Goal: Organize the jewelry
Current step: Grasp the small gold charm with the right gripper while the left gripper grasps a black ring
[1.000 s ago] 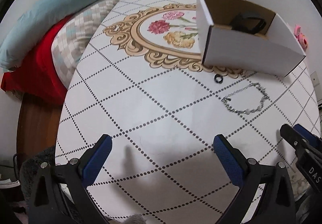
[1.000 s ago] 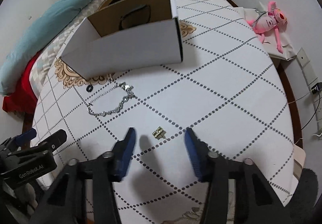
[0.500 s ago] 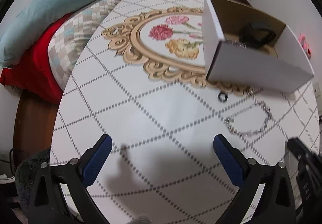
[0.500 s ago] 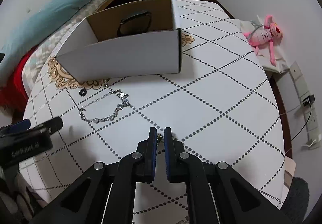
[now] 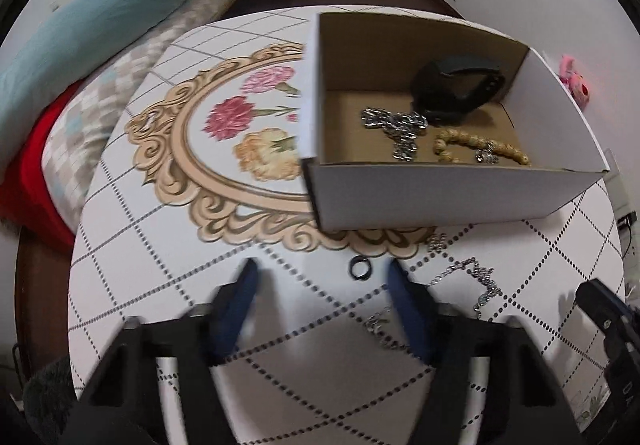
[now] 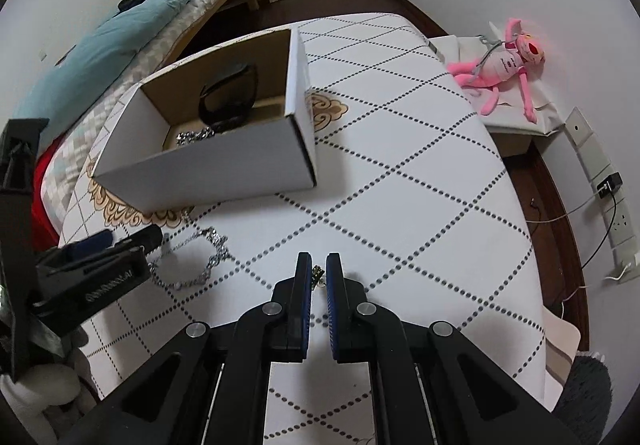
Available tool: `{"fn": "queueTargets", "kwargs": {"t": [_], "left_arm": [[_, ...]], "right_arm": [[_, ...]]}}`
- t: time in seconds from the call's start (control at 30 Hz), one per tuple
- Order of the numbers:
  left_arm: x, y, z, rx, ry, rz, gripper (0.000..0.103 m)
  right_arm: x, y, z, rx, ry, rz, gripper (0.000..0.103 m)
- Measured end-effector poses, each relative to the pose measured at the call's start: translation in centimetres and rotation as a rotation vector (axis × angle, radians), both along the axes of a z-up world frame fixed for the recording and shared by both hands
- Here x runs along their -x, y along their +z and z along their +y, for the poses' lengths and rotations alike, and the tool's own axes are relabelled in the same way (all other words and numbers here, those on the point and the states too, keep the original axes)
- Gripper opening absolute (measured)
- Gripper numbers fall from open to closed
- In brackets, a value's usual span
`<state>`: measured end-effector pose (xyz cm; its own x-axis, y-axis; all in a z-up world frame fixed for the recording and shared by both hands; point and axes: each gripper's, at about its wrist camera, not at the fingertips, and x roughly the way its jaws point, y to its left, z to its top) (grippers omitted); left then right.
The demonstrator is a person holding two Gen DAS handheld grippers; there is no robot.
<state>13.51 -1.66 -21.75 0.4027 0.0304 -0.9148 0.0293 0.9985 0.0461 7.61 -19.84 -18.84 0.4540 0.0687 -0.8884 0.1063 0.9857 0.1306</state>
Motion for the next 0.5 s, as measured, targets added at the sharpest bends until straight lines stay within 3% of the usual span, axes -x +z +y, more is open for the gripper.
{"fn": "queueTargets", "kwargs": {"t": [0.03, 0.1, 0.23, 0.5], "left_arm": [[-0.1, 0.0, -0.1, 0.007, -0.007, -0.006, 0.045], [-0.2, 0.0, -0.3, 0.019, -0.018, -0.010, 0.029], [-0.3, 0.1, -0.5, 0.030, -0.038, -0.017, 0.010], [1.2, 0.9, -0.5, 0.061, -0.034, -0.020, 0.010]], "right_arm": [[-0.1, 0.1, -0.1, 0.000, -0.002, -0.001, 0.007], [-0.2, 0.2, -0.2, -0.001, -0.005, -0.003, 0.007], [-0.3, 0.3, -0.4, -0.003, -0.013, -0.006, 0.007], [-0.4, 1.6, -0.9, -0.043, -0.016, -0.020, 0.007]]}}
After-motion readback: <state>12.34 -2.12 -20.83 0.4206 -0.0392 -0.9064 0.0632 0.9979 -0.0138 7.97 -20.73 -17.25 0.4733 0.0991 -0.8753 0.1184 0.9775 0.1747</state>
